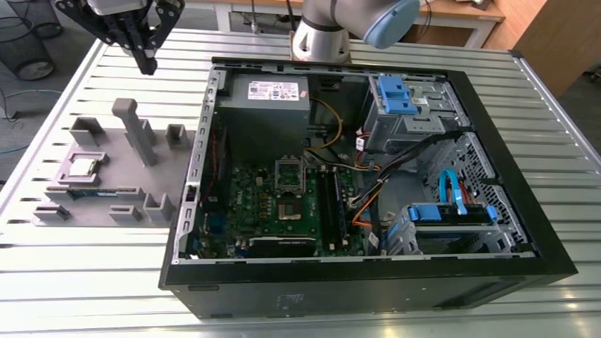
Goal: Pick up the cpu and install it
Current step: 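Reach for the cpu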
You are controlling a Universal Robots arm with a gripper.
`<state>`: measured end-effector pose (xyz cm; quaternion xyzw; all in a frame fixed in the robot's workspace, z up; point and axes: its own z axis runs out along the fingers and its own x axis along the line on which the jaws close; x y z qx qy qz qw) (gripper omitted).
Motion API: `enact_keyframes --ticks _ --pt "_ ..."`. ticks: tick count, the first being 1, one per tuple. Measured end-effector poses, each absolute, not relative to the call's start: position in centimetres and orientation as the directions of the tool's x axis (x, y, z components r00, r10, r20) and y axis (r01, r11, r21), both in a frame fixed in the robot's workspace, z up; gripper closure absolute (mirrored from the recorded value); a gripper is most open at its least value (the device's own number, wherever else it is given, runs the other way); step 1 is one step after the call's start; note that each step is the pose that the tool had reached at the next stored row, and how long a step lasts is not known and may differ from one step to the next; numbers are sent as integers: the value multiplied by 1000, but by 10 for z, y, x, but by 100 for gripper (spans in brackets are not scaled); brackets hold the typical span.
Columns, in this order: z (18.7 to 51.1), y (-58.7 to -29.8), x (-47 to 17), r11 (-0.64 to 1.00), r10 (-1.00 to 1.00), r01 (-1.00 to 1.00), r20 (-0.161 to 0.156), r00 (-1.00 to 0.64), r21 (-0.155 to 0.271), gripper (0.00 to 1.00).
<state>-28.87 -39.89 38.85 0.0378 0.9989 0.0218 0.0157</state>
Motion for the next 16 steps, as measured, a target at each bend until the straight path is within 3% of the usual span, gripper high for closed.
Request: enact_keyframes --ticks 16 --pt "384 -399 -317 996 76 75 -30 -997 45 89"
